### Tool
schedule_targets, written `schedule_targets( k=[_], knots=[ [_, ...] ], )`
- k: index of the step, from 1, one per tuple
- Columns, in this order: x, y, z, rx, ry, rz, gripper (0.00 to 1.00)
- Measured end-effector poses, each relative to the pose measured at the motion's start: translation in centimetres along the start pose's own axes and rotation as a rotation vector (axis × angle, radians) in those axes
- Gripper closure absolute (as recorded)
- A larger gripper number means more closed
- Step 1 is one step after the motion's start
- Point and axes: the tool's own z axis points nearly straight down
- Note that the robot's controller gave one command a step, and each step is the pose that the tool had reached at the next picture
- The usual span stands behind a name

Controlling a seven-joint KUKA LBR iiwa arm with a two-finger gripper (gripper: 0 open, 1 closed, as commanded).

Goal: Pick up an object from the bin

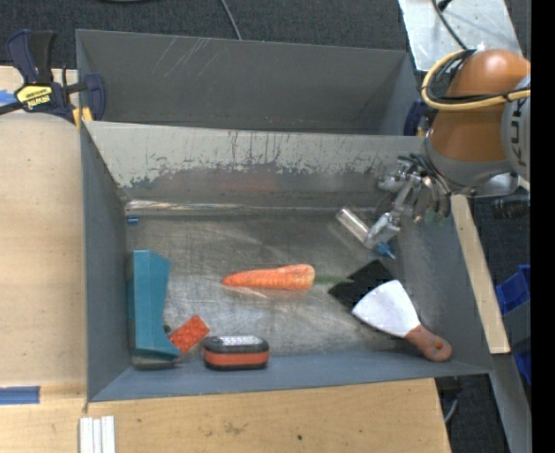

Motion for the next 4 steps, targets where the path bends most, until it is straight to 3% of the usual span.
schedule_targets(
  k=[1,2,4],
  knots=[
    [-0.4,-0.2,4.5,0.001,0.0,0.091,0.0],
    [0.0,-0.2,6.0,0.007,0.04,0.395,1.0],
    [0.1,-0.2,5.9,0.007,0.038,0.394,1.0]
  ],
)
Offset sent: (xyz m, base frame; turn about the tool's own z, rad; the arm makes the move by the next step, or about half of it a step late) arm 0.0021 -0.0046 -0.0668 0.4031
